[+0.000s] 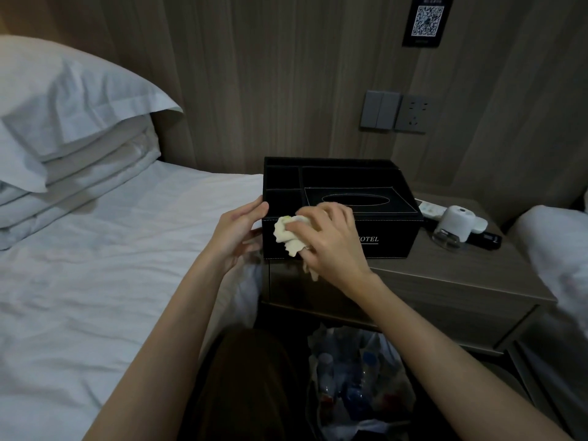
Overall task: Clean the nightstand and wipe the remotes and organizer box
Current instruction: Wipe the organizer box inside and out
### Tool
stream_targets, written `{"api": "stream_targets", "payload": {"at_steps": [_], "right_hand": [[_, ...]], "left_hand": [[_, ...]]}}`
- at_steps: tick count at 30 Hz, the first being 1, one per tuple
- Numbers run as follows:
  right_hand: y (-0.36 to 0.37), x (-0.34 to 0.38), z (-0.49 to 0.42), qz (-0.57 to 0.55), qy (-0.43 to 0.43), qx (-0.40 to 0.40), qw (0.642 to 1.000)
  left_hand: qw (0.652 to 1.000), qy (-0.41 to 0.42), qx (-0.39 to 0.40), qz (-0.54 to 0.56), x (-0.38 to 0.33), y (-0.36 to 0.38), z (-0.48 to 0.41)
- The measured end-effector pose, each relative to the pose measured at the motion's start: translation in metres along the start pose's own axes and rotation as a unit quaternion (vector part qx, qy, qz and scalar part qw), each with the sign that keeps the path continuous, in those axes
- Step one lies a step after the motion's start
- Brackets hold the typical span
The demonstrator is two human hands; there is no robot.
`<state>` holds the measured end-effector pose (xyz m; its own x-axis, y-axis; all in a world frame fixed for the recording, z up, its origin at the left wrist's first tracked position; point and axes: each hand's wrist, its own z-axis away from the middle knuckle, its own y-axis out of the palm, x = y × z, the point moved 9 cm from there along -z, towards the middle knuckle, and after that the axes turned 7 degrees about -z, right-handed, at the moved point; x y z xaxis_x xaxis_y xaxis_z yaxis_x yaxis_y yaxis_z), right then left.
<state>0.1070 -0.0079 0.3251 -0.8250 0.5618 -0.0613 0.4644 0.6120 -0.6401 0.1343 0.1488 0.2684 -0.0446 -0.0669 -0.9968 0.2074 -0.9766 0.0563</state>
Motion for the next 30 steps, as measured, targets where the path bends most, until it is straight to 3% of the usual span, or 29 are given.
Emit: {"api": "stream_targets", "payload": {"at_steps": [6, 16, 20, 24, 30], "right_hand": [[0.005, 0.007, 0.019, -0.024, -0.055, -0.059, 0.996], [0.046, 0.009, 0.056, -0.054, -0.111, 0.118, 0.985], [-0.002, 0.022, 0.031, -0.063, -0.149, 0.036, 0.986], [-0.03, 0.009, 0.0, -0.037, -0.122, -0.048, 0.991], [-0.003, 0.002, 0.016, -0.069, -0.086, -0.062, 0.992]], "left_hand": [[1.0, -0.003, -0.006, -0.023, 0.001, -0.003, -0.001], [0.999, 0.0, -0.015, -0.044, -0.005, 0.001, 0.006], [0.998, 0.002, -0.024, -0.053, -0.004, 0.0, 0.007], [0.998, 0.005, -0.043, -0.056, -0.003, 0.0, 0.008], [0.996, 0.01, -0.056, -0.068, -0.006, 0.0, 0.01]]}}
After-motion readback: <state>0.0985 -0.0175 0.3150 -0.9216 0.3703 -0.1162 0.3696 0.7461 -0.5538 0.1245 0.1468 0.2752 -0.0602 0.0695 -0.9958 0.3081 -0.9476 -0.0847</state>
